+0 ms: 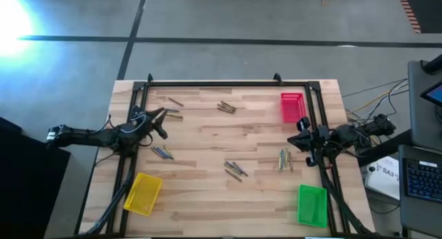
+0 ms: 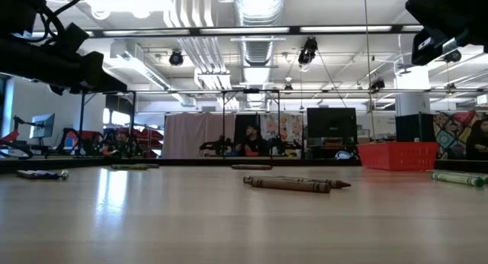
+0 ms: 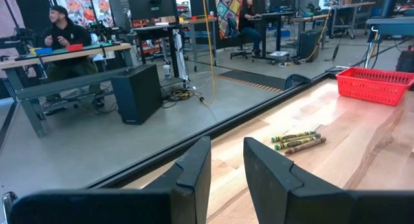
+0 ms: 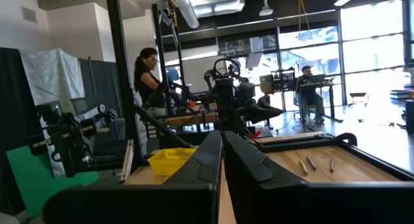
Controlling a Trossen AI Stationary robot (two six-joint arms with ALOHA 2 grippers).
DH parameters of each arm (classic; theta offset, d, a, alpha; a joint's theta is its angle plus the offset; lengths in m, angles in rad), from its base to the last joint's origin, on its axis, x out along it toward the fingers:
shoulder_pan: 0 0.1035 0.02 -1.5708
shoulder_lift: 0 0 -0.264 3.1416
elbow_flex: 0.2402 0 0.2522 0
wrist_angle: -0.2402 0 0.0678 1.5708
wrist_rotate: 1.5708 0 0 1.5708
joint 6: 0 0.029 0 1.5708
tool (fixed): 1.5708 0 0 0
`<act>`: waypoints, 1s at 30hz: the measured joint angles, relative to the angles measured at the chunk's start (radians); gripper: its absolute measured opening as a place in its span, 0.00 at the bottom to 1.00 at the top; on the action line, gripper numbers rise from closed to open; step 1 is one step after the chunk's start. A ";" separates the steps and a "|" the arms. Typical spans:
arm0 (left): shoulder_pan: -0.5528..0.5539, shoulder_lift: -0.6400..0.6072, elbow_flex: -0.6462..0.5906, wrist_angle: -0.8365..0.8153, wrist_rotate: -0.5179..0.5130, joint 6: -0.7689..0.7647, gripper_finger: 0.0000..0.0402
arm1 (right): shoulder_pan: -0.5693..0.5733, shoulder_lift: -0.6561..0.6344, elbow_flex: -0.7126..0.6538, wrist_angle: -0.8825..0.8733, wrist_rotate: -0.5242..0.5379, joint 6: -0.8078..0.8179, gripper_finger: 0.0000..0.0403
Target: Sort crayons
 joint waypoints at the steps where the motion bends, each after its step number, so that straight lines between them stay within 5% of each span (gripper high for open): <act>1: 0.000 0.000 0.000 0.000 0.000 0.000 0.19 | 0.000 0.000 0.000 0.000 0.000 0.000 0.02; 16: 0.000 0.000 0.000 0.000 0.000 0.000 0.19 | 0.000 0.000 0.000 0.003 0.003 -0.001 0.02; 30: 0.000 0.000 0.000 0.000 0.000 0.000 0.19 | 0.000 0.000 0.000 0.021 0.145 0.020 0.02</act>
